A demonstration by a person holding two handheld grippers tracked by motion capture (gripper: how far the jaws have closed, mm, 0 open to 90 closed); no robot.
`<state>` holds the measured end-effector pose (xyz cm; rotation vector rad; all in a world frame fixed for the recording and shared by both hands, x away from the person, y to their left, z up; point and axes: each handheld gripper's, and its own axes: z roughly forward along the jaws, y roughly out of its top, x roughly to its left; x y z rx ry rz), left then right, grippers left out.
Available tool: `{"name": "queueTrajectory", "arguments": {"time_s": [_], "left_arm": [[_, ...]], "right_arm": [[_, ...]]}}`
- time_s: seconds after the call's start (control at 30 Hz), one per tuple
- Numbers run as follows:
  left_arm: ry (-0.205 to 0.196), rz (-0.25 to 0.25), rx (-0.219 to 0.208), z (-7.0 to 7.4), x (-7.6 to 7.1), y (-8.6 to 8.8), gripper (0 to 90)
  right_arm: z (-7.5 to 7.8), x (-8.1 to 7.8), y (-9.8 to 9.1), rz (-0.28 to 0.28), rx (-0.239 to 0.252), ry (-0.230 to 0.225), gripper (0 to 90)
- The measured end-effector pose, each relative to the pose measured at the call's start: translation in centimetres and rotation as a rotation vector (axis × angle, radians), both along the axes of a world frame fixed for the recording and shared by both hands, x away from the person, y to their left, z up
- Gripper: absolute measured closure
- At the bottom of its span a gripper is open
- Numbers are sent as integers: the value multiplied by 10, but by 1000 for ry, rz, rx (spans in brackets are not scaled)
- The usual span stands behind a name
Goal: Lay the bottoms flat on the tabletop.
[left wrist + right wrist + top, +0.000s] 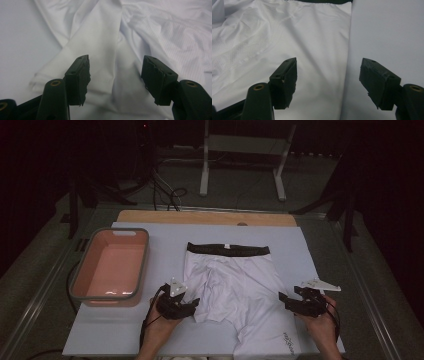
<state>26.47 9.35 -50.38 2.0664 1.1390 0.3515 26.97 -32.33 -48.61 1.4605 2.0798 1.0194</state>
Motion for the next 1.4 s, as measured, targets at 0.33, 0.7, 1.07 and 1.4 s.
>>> {"name": "queueTrajectory", "arguments": {"time_s": [0.33, 0.7, 1.07, 1.4], "left_arm": [[32, -4, 39, -7, -13, 0, 419], [61, -4, 46, -12, -13, 6, 483], [56, -105, 25, 0, -8, -17, 853], [38, -162, -47, 11, 12, -58, 853]], "right_arm": [[1, -1, -1, 2, 4, -4, 308], [1, -1, -1, 2, 3, -4, 310], [4, -2, 7, 29, 4, -11, 321], [7, -4, 25, 83, -2, -24, 327]]}}
